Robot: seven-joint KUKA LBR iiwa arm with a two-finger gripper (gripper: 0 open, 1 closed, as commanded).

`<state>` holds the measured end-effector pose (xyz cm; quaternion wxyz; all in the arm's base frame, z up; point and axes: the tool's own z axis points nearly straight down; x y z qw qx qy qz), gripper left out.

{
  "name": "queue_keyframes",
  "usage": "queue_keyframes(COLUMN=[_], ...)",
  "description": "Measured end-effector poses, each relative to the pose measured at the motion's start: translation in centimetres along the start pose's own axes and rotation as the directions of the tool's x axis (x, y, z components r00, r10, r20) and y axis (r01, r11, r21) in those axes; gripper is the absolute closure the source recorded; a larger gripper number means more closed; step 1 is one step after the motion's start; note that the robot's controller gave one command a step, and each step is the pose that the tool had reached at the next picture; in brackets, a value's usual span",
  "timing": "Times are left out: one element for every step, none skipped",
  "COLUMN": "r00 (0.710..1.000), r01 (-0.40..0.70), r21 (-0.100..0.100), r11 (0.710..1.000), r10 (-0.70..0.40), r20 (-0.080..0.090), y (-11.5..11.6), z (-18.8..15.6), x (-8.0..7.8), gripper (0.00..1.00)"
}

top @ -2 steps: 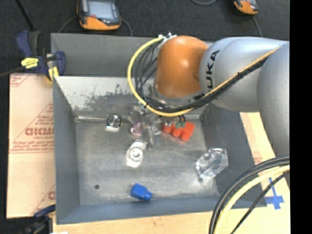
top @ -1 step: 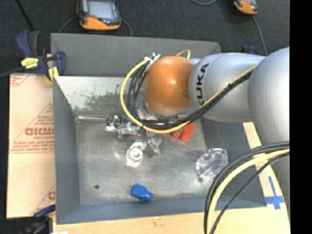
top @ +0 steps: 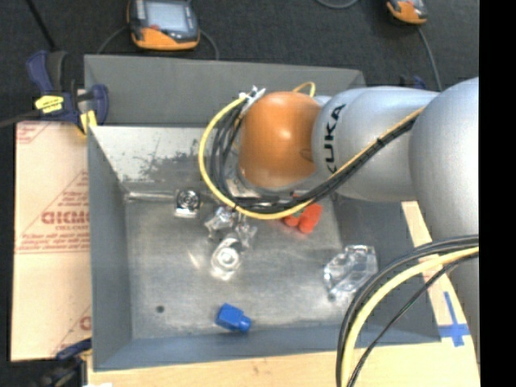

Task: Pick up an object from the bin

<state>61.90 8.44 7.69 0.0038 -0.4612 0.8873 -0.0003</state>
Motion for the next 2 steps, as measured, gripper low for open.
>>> queue_keyframes(r00=[1.0, 1.0], r01=[0.005, -0.023], r21=[0.005, 0.006], r11=[1.0, 1.0], r10=[-0.005, 0.023], r20=[0.002, 0.001], y=[0.6, 0.9], z=[-10.5, -18.4], x=[0.0, 2.1], gripper=[1.0, 1.0])
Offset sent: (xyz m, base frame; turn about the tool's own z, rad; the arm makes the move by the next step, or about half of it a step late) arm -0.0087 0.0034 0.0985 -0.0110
